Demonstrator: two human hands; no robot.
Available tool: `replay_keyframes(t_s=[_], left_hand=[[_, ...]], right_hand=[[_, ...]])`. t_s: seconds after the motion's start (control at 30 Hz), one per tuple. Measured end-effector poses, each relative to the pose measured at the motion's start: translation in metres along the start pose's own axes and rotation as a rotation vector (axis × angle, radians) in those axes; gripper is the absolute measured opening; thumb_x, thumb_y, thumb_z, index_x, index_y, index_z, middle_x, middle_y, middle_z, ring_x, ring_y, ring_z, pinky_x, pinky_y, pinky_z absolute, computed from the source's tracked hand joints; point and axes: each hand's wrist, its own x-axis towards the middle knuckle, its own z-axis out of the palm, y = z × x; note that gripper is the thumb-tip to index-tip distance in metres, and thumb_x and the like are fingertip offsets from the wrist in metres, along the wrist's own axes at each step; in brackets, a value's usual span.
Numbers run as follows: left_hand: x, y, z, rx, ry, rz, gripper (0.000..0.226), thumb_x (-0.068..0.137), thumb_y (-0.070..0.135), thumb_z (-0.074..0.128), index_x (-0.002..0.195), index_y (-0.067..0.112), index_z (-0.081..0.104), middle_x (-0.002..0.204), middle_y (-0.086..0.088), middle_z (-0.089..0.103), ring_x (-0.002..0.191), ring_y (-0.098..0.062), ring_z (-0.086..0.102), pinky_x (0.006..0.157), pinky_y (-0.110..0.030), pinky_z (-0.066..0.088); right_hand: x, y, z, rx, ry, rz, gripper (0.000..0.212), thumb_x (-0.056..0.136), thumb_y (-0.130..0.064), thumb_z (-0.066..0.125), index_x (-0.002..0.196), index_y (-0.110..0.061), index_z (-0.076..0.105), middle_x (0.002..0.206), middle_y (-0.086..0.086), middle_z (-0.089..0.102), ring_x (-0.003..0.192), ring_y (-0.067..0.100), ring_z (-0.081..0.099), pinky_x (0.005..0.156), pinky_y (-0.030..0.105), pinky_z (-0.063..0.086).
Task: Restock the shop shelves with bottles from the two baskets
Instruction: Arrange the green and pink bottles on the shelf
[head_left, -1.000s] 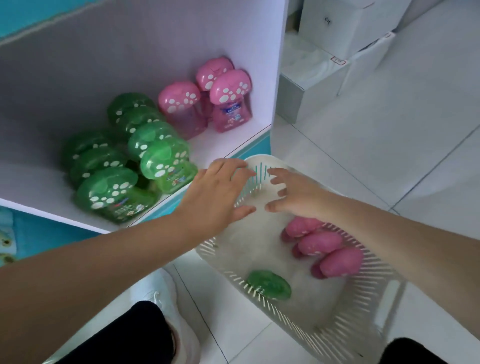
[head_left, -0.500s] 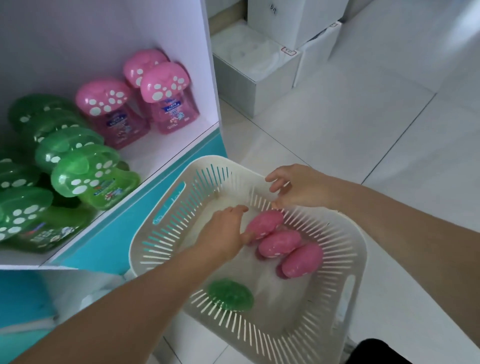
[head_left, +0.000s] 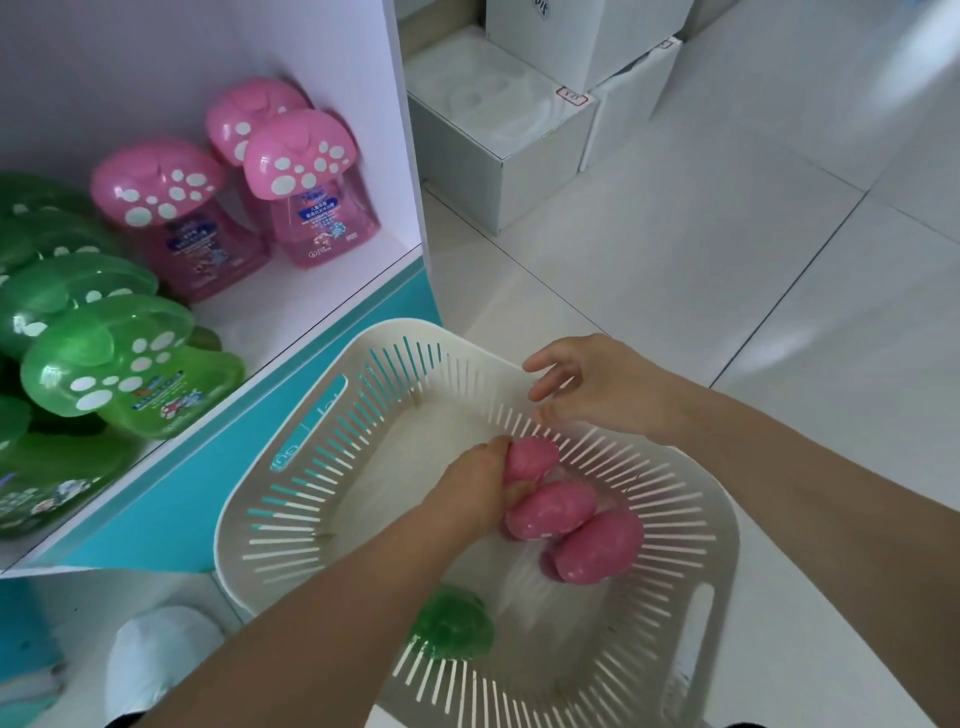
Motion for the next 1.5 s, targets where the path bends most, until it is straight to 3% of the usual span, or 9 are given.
replay_keyframes(t_s=[0.17, 0.53, 0.73, 0.87, 0.97, 1.1, 1.2, 1.37, 1.5], left_hand=[[-0.007, -0.002, -0.011, -0.016, 0.053, -0.066, 0.041, 0.09, 0.041, 0.054, 0.119, 0.014, 0.047, 0.112, -0.01, 0.061, 0.099, -0.028, 0.059, 0.085, -0.037, 0.048], [-0.058, 0.004, -0.124, 0.021, 0.168, 0.0, 0.043, 0.086, 0.049, 0.056, 0.12, 0.025, 0.051, 0.107, 0.0, 0.062, 0.096, -0.021, 0.058, 0.084, -0.033, 0.047], [-0.09, 0.0, -0.187, 0.0, 0.311, 0.121, 0.046, 0.085, 0.05, 0.058, 0.122, 0.024, 0.053, 0.106, 0.0, 0.064, 0.094, -0.019, 0.059, 0.087, -0.036, 0.048], [-0.101, -0.001, -0.222, -0.031, 0.423, 0.17, 0.045, 0.085, 0.047, 0.058, 0.122, 0.022, 0.053, 0.107, -0.001, 0.065, 0.095, -0.02, 0.062, 0.089, -0.04, 0.049], [-0.105, -0.005, -0.241, -0.032, 0.505, 0.168, 0.048, 0.086, 0.046, 0.056, 0.126, 0.021, 0.051, 0.109, -0.001, 0.065, 0.096, -0.019, 0.062, 0.089, -0.04, 0.05], [-0.105, -0.012, -0.254, -0.021, 0.61, 0.14, 0.049, 0.086, 0.038, 0.061, 0.13, 0.019, 0.048, 0.113, 0.001, 0.061, 0.097, -0.015, 0.058, 0.086, -0.021, 0.044], [-0.107, -0.019, -0.261, 0.031, 0.629, 0.12, 0.054, 0.076, 0.037, 0.072, 0.125, 0.02, 0.054, 0.103, 0.005, 0.057, 0.09, -0.012, 0.055, 0.072, -0.011, 0.035], [-0.102, -0.044, -0.264, 0.182, 0.664, 0.032, 0.056, 0.077, 0.033, 0.073, 0.126, 0.015, 0.054, 0.119, -0.008, 0.056, 0.103, -0.024, 0.057, 0.091, -0.031, 0.046], [-0.095, -0.056, -0.263, 0.274, 0.723, -0.078, 0.06, 0.08, 0.047, 0.066, 0.131, 0.024, 0.046, 0.123, -0.004, 0.055, 0.107, -0.027, 0.057, 0.088, -0.043, 0.05]], right_hand=[[0.001, -0.004, 0.0, 0.018, -0.011, 0.0, 0.047, 0.076, -0.01, 0.07, 0.12, -0.02, 0.059, 0.093, -0.01, 0.069, 0.08, 0.002, 0.059, 0.072, 0.017, 0.045], [0.015, -0.061, 0.006, 0.232, -0.081, -0.091, 0.057, 0.066, 0.01, 0.075, 0.115, -0.013, 0.06, 0.108, 0.003, 0.063, 0.083, 0.006, 0.06, 0.074, 0.02, 0.051], [0.022, -0.105, -0.001, 0.378, -0.037, -0.2, 0.064, 0.063, 0.004, 0.08, 0.122, -0.011, 0.059, 0.121, 0.003, 0.063, 0.11, 0.011, 0.058, 0.098, 0.024, 0.044], [0.024, -0.133, -0.001, 0.515, -0.025, -0.276, 0.051, 0.069, -0.006, 0.077, 0.116, -0.015, 0.061, 0.106, 0.004, 0.068, 0.093, 0.013, 0.065, 0.089, 0.028, 0.052], [0.034, -0.151, 0.009, 0.707, 0.036, -0.312, 0.051, 0.072, 0.002, 0.073, 0.12, -0.011, 0.059, 0.099, 0.007, 0.068, 0.084, 0.014, 0.066, 0.082, 0.027, 0.055], [0.048, -0.172, 0.029, 0.876, 0.097, -0.307, 0.058, 0.077, 0.01, 0.066, 0.13, -0.006, 0.051, 0.109, 0.007, 0.066, 0.097, 0.018, 0.065, 0.091, 0.03, 0.052], [0.056, -0.179, 0.042, 0.986, 0.065, -0.264, 0.053, 0.078, 0.011, 0.063, 0.127, -0.006, 0.054, 0.095, 0.0, 0.067, 0.084, 0.013, 0.066, 0.087, 0.027, 0.053], [0.07, -0.187, 0.06, 1.121, 0.013, -0.166, 0.059, 0.078, 0.009, 0.064, 0.134, -0.004, 0.049, 0.104, 0.008, 0.067, 0.084, 0.015, 0.067, 0.087, 0.027, 0.053], [0.076, -0.196, 0.069, 1.234, 0.037, -0.149, 0.057, 0.083, 0.011, 0.059, 0.136, -0.001, 0.042, 0.098, 0.001, 0.064, 0.084, 0.013, 0.063, 0.091, 0.027, 0.049]])
